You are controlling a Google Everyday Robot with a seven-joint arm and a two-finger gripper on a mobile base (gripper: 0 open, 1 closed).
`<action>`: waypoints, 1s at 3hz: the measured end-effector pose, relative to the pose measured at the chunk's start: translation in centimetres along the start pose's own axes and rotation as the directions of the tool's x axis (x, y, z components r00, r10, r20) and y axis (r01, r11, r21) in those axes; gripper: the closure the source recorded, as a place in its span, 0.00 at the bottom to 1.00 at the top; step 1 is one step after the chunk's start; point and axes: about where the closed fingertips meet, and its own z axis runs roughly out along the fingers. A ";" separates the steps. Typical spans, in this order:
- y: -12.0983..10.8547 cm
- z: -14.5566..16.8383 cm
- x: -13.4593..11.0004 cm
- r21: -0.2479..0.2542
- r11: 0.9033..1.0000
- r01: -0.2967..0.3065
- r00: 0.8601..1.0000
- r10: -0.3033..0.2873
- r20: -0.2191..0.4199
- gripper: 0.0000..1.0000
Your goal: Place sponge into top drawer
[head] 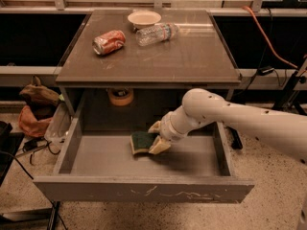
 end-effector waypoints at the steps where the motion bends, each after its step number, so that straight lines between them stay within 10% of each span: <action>1: 0.0 0.0 0.0 0.000 1.000 0.000 1.000 0.000 0.000 0.13; 3: 0.1 -0.1 0.0 0.001 1.000 -0.001 1.000 0.001 -0.001 0.00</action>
Offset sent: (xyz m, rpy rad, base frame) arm 0.0000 0.0000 0.0000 0.0000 0.0000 0.0001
